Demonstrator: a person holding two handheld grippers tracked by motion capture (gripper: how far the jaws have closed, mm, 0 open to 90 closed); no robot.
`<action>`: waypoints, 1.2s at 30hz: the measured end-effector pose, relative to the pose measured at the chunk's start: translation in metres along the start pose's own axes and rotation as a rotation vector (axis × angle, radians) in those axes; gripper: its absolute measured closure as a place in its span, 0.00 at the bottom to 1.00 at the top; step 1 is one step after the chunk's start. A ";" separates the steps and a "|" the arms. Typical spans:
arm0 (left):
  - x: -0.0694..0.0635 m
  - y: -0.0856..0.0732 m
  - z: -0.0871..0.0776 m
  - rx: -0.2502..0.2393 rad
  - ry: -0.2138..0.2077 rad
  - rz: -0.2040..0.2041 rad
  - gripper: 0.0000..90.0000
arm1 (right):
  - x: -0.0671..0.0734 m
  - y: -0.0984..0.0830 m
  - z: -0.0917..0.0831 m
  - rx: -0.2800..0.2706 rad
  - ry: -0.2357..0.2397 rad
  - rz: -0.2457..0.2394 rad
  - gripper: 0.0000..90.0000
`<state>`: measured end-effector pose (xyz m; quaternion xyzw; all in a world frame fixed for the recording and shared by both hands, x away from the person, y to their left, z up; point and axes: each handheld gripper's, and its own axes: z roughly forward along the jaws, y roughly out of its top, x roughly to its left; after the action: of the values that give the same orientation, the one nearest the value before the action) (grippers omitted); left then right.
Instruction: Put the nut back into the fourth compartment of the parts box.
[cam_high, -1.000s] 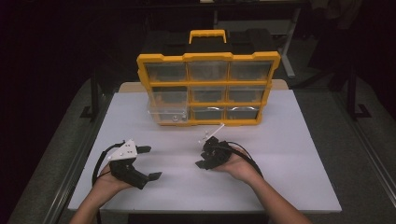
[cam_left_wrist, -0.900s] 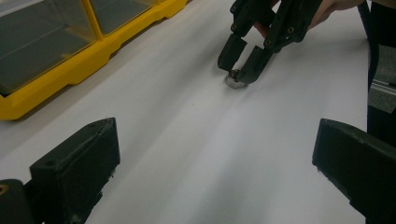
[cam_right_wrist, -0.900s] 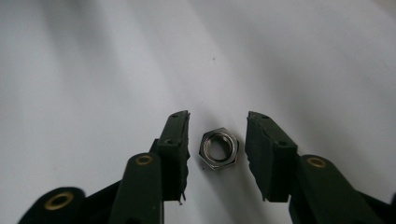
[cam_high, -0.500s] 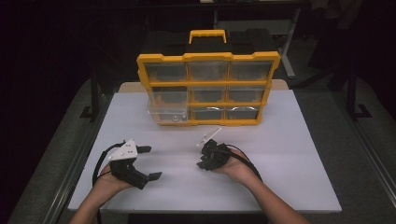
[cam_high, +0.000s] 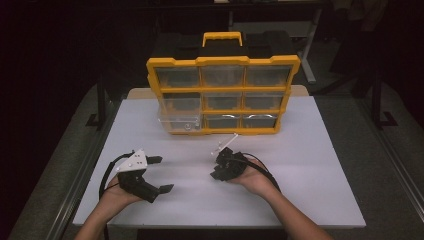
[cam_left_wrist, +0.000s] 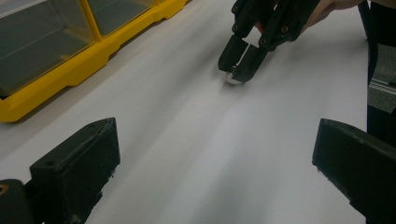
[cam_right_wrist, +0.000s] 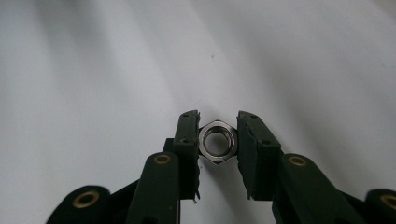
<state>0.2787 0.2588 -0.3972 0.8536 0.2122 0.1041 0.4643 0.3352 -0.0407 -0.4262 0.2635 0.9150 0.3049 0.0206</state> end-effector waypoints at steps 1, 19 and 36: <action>0.000 0.000 0.000 0.000 0.000 0.000 0.01 | 0.000 0.001 -0.001 -0.005 0.001 0.001 0.76; 0.000 0.002 0.002 -0.003 0.000 -0.007 0.01 | -0.007 0.027 -0.038 -0.051 0.033 -0.020 0.76; 0.001 0.005 0.005 0.001 -0.009 0.017 0.01 | -0.013 0.064 -0.075 -0.134 0.053 -0.035 0.77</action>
<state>0.2830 0.2535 -0.3959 0.8560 0.2032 0.1041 0.4639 0.3618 -0.0450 -0.3305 0.2373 0.8972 0.3719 0.0192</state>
